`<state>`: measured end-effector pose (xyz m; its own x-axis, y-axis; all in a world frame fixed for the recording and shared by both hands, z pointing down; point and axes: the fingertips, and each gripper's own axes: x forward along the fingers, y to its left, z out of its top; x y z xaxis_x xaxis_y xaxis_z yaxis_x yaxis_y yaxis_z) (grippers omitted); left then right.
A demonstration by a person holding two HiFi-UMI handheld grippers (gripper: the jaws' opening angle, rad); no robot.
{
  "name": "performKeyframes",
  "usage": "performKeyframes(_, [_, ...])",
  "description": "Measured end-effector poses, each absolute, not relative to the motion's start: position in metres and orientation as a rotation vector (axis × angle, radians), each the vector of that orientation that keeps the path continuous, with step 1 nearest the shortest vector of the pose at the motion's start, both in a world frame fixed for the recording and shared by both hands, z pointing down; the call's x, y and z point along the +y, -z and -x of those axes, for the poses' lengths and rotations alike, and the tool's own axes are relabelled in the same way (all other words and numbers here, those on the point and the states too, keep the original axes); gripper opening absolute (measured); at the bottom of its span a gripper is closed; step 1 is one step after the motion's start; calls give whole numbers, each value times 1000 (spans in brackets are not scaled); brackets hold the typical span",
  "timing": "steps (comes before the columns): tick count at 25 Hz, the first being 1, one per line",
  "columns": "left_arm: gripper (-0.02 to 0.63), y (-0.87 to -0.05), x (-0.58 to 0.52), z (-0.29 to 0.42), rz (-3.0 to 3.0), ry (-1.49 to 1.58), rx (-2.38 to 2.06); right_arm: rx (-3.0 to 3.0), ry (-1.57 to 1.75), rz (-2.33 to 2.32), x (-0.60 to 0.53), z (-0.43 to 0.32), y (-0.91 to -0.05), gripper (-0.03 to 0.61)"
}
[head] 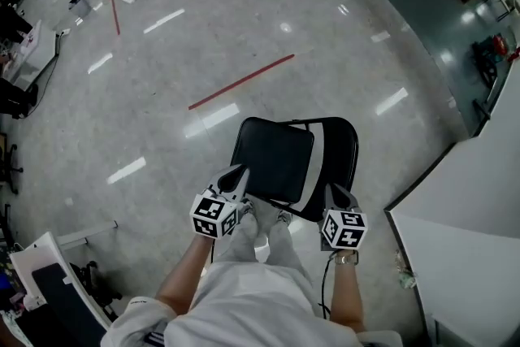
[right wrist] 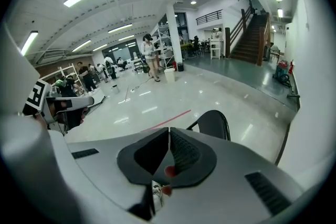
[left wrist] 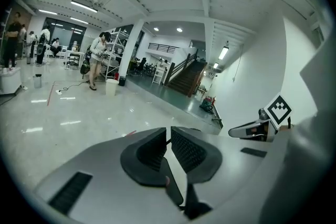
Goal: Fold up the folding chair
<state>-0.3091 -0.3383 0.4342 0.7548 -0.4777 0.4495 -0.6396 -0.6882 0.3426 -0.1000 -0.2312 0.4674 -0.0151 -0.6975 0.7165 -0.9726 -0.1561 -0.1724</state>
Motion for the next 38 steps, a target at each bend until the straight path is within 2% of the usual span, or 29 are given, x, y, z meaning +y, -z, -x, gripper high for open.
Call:
performKeyframes(2, [25,-448,-345,302,-2467,-471,-820,-1715,-993,-1887,-236,90,-479,6])
performKeyframes(4, [68,-463,-354,292,-2472,-488,-796,-1704,-1001,-1882,-243,77,-494,10])
performKeyframes(11, [143,-513,-358,269,-2442,-572,-720,-1544,-1084,-1903,-229,36,-540,158])
performKeyframes(16, [172,-554,-359,255,-2397,-596,-704,-1400,-1179,-1968,-212,3,-578,211])
performKeyframes(21, [198,-593,-361,258,-2352,-628,-704,-1339,-1227,-1933,-199,-11,-614,240])
performKeyframes(28, [244,-647,-370,269,-2296,-658,-713,-1341,-1307,-1841,-199,-21,-659,245])
performKeyframes(38, [250,-723,-381,297,-2220,-706,-722,-1345,-1343,-1695,-209,-5,-691,244])
